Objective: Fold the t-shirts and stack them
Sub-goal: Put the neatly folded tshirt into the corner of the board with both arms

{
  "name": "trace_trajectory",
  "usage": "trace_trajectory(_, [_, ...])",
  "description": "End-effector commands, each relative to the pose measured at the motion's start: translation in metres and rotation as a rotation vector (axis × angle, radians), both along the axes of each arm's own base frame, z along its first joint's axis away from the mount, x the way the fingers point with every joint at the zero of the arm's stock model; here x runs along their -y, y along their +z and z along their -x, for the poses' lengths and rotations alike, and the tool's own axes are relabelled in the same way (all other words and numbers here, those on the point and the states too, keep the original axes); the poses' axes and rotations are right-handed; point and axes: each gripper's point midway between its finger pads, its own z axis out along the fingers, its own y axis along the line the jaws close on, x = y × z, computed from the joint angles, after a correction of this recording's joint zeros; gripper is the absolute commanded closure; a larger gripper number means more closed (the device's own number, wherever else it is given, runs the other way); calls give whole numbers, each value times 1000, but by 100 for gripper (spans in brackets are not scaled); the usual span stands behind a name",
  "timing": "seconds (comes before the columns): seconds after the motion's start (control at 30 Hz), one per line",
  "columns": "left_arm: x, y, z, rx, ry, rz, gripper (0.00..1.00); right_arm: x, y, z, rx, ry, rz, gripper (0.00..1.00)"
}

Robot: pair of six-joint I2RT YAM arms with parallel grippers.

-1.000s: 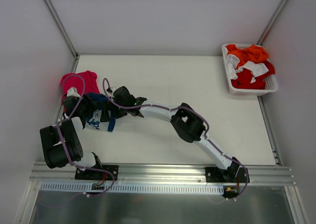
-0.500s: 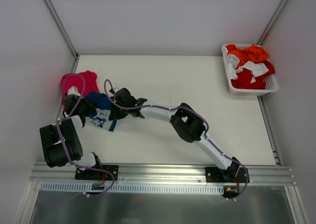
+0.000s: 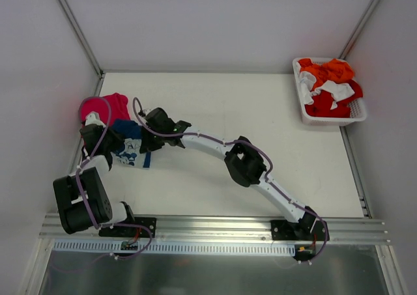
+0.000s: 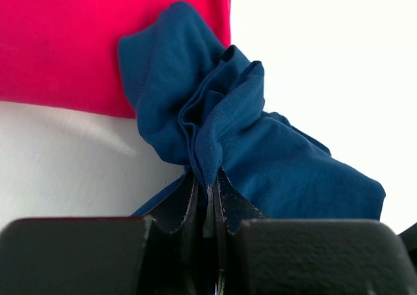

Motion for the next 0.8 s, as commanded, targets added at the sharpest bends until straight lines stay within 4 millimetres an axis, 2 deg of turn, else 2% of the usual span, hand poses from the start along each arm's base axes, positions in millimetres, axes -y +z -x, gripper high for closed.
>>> trace_trajectory(0.0, [0, 17, 0, 47, 22, -36, 100, -5, 31, -17, 21, 6, -66, 100])
trace_trajectory(0.17, [-1, 24, 4, 69, 46, -66, 100, -9, 35, -18, 13, 30, -100, 100])
trace_trajectory(0.3, [-6, 34, 6, 96, 80, -93, 100, -15, 40, -26, 5, 29, -141, 100])
trace_trajectory(0.47, [-13, 35, 5, 87, 111, -104, 100, -19, 50, -38, -20, 27, -210, 100])
trace_trajectory(0.63, [-21, 41, 8, 100, 163, -126, 100, -26, 65, -37, 3, 74, -278, 100])
trace_trajectory(0.77, [-28, 47, 14, 116, 209, -150, 100, -31, 68, -39, 0, 72, -303, 100])
